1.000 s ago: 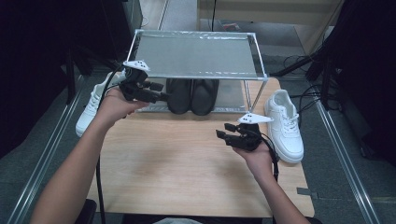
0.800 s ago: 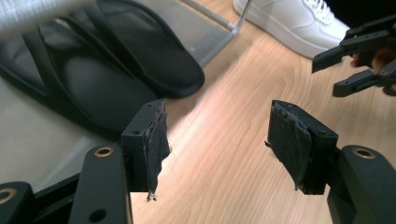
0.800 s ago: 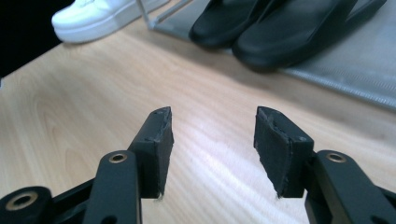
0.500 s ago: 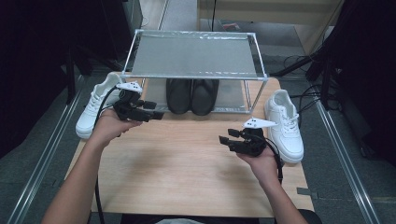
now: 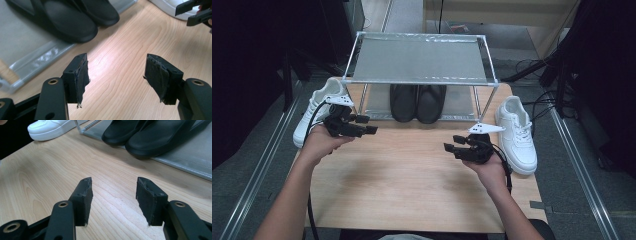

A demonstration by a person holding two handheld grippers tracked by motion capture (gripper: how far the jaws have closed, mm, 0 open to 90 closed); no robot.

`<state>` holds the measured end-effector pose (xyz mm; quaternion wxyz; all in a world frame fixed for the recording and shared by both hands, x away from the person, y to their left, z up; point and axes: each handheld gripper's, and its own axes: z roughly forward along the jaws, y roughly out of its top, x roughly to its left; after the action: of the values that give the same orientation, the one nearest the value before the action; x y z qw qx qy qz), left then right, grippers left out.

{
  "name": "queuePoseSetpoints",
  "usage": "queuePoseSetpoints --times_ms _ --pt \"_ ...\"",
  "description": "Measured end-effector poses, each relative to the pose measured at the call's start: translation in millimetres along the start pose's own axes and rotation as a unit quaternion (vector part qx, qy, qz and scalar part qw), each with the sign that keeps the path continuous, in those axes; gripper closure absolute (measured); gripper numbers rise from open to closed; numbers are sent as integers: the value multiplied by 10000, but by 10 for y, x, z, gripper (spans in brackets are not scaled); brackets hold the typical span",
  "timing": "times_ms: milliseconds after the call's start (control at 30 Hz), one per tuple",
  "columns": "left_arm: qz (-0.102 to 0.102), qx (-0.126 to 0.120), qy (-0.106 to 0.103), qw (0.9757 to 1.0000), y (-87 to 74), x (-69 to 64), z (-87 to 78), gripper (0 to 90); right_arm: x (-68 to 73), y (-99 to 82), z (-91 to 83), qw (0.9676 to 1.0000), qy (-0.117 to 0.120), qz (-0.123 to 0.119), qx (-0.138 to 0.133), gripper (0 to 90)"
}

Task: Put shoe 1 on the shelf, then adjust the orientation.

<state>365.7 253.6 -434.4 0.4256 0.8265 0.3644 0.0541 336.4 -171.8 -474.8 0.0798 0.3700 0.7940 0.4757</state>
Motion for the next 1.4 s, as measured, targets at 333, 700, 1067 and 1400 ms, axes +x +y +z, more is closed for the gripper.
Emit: queuePoseSetpoints --times_ms 333,700,1067,1400 --pt "-221 -59 292 9993 -144 175 -160 359 52 9 95 9999 115 -49 61 486" --pt "-522 -194 433 9975 -283 404 -329 358 86 10 118 9998 143 -132 40 489" --pt "-771 -288 712 9941 -388 663 -532 358 85 -27 99 9999 76 -111 96 489" --pt "-923 -430 1008 9897 -391 887 -634 363 68 -104 11 9999 -89 -33 90 488"
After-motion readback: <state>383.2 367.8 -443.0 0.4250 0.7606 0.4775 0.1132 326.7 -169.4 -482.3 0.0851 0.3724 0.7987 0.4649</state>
